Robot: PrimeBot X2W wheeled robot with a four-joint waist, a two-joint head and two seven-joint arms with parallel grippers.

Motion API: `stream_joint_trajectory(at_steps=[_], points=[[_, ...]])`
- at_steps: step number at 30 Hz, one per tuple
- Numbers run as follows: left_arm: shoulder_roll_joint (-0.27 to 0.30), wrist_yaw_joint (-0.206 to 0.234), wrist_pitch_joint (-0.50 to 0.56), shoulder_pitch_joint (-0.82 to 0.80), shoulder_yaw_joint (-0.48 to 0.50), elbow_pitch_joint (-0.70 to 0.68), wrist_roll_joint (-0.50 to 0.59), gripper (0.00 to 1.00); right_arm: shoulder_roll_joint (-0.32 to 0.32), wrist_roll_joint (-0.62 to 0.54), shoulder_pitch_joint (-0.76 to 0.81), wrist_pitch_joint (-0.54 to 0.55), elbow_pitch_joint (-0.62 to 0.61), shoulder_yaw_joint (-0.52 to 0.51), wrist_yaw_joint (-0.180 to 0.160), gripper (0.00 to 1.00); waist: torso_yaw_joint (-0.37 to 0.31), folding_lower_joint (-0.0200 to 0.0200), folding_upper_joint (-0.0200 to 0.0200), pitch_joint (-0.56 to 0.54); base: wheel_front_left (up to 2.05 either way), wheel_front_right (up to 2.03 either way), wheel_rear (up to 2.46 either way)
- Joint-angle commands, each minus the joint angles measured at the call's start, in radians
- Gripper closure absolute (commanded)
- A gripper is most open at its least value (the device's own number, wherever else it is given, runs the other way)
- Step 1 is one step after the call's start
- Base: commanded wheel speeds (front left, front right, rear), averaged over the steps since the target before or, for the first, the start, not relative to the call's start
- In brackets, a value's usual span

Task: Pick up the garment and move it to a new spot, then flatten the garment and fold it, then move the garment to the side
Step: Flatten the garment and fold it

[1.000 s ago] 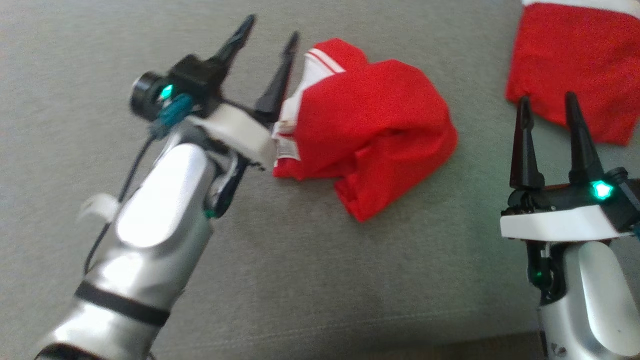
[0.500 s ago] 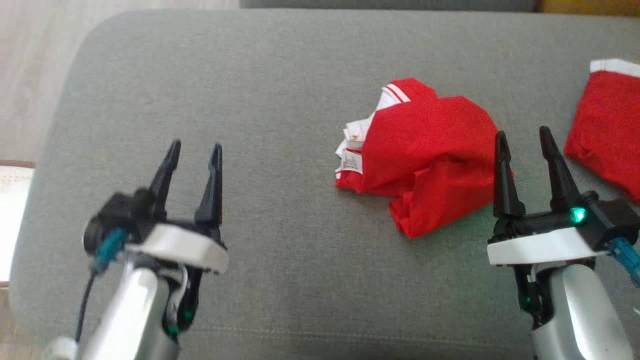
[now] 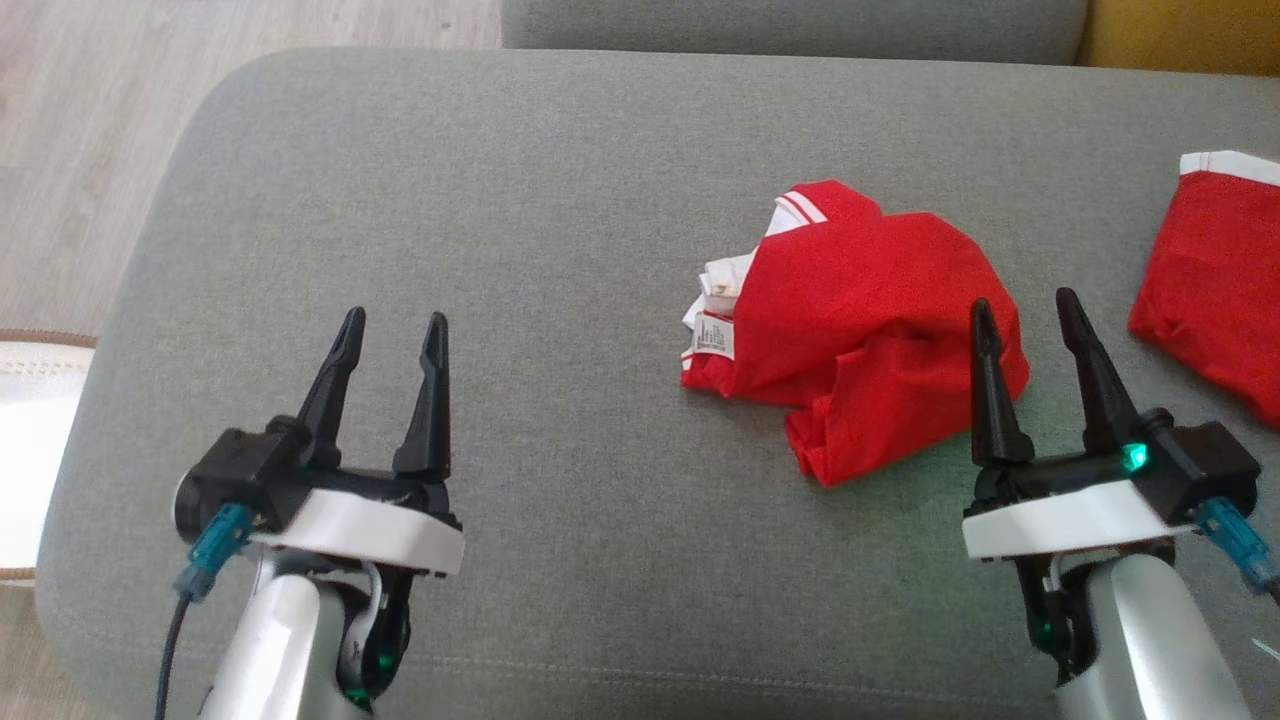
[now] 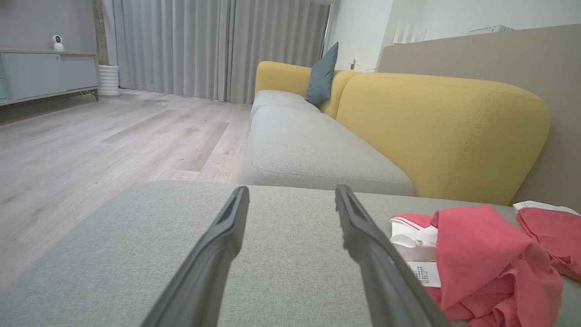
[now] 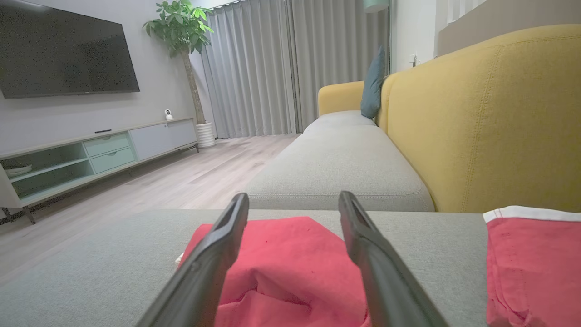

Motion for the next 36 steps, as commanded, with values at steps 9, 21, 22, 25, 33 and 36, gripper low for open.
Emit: stream_joint_trajectory(at_steps=[9,21,22,25,33,36], points=[[-0.01,-0.031,-0.008,-0.015,0.049,-0.033,0.027,0.0,-0.002,-0.001,-0.021,0.017,-0.033,0.067,0.007,0.0,0.007,0.0001,-0.0001,0.014,0.0,0.0,0.0],[-0.013,-0.035,-0.008,-0.057,0.005,-0.01,-0.013,0.0,-0.002,-0.076,-0.126,0.193,0.107,0.216,0.007,0.0,0.098,0.0001,-0.0001,0.097,0.0,0.0,0.0],[-0.013,-0.034,-0.008,-0.061,0.0,-0.009,-0.018,0.0,-0.002,-0.08,-0.141,0.2,0.128,0.217,0.007,0.0,0.107,0.0001,-0.0001,0.104,0.0,0.0,0.0],[-0.014,-0.03,-0.008,-0.07,-0.013,-0.005,-0.03,0.0,-0.002,-0.089,-0.181,0.225,0.19,0.219,0.007,0.0,0.133,0.0001,-0.0001,0.125,0.0,0.0,0.0],[-0.014,-0.023,-0.008,-0.094,-0.031,0.001,-0.049,0.0,-0.002,-0.138,-0.252,0.247,0.316,0.18,0.007,0.0,0.181,0.0001,-0.0001,0.165,0.0,0.0,0.0],[-0.014,-0.018,-0.008,-0.1,-0.036,0.001,-0.055,0.0,-0.002,-0.157,-0.272,0.248,0.36,0.162,0.007,0.36,0.192,0.0001,-0.0001,0.172,0.0,0.0,0.0]])
